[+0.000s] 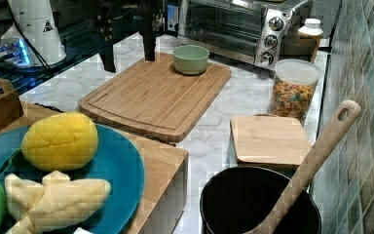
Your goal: Open the drawer.
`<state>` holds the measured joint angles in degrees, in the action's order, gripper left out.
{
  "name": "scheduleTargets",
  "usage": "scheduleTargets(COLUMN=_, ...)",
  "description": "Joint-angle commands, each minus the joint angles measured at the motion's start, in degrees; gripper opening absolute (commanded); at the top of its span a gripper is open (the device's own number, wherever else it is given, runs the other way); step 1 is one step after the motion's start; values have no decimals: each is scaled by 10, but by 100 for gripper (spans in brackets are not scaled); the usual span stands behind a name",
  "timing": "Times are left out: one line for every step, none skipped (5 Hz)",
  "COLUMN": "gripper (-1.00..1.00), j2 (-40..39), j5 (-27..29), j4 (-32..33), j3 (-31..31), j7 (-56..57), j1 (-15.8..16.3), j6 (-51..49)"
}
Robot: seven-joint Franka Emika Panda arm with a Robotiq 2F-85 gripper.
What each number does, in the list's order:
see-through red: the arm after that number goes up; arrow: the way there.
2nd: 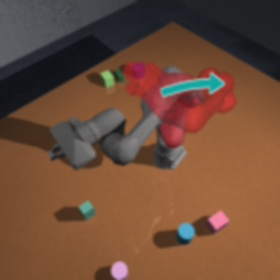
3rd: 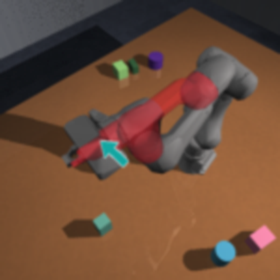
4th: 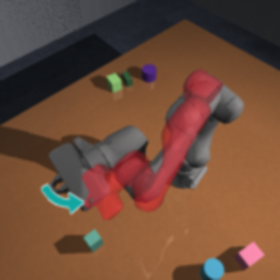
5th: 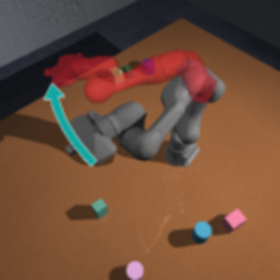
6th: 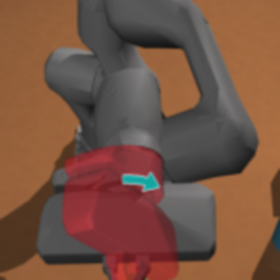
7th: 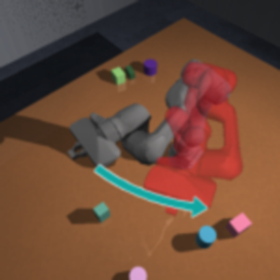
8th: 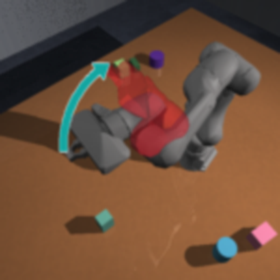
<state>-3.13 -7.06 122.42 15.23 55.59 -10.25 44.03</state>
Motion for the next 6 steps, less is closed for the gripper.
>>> scheduleTargets(gripper=100, j2=-36, j5=2, j4=39, j3=7, j7=114, j1=-15, j6=64)
scheduleTargets(gripper=100, j2=-59, j5=8, j4=42, j3=18, j7=147, j1=-31, j6=96)
scheduleTargets(gripper=100, j2=-57, j5=35, j4=75, j3=19, j7=152, j1=-39, j6=121)
scheduleTargets(gripper=100, j2=-66, j5=32, j4=96, j3=21, j7=148, j1=-47, j6=166)
scheduleTargets(gripper=100, j2=-89, j5=64, j4=109, j3=7, j7=164, j1=-63, j6=206)
scheduleTargets(gripper=100, j2=-122, j5=83, j4=111, j3=-15, j7=198, j1=-90, j6=253)
